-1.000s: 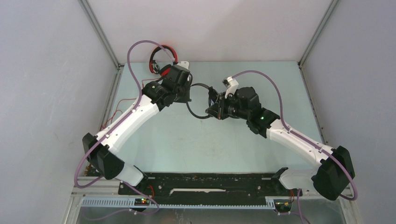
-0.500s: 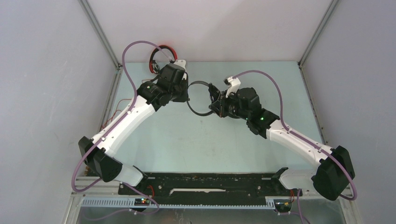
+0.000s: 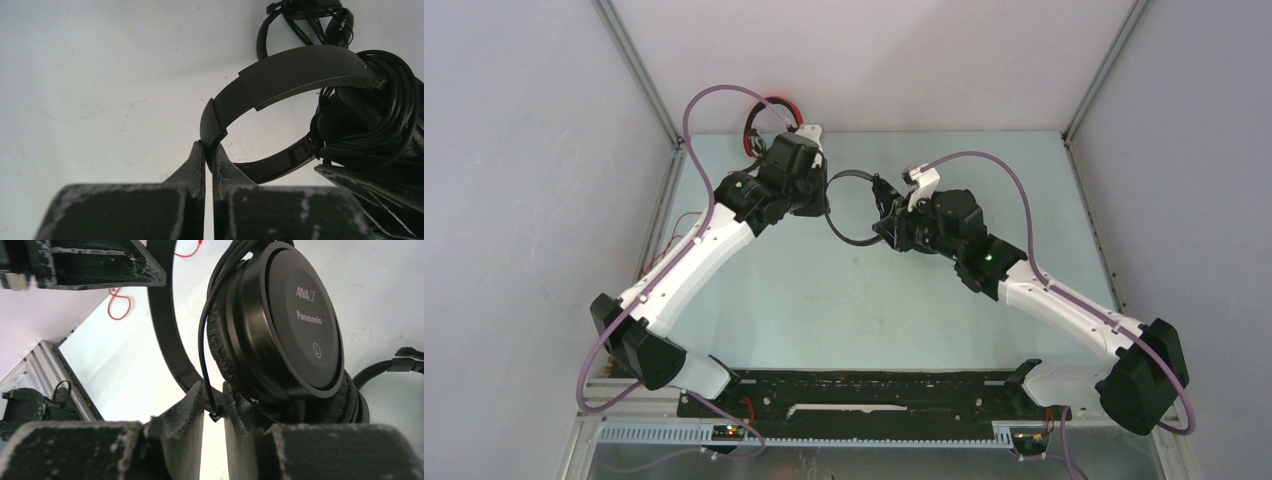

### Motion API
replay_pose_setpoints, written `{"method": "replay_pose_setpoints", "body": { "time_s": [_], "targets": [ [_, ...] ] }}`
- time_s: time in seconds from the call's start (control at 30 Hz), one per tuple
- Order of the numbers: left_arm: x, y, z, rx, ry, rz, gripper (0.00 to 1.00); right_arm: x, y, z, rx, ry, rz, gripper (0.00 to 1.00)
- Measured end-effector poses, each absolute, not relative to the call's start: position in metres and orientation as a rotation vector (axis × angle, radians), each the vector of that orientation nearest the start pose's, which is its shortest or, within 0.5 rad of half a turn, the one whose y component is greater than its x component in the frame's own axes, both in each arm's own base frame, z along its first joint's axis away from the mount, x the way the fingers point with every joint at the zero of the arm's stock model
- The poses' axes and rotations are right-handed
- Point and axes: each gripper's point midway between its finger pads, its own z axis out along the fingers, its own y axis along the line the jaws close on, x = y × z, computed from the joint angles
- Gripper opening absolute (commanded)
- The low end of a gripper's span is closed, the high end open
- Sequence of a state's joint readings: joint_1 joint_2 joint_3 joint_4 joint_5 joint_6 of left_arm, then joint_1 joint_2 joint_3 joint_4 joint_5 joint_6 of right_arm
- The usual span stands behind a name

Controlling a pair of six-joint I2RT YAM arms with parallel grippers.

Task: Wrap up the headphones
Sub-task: Wrap the headphones cable around the headphones, then place the headphones at the center of the board.

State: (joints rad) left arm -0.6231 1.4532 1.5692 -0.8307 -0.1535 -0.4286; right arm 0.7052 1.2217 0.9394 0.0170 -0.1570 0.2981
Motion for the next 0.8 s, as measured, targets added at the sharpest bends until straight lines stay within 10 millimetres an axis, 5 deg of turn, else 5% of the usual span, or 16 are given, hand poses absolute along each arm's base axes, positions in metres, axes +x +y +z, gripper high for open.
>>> {"method": "replay_pose_setpoints", "body": {
  "time_s": [0.8],
  "targets": [
    [0.323, -0.219, 0.274, 0.137, 2.292, -0.372, 0.00, 0.254, 0.285, 0.284, -0.465, 1.806, 0.958, 0.34]
  ]
}}
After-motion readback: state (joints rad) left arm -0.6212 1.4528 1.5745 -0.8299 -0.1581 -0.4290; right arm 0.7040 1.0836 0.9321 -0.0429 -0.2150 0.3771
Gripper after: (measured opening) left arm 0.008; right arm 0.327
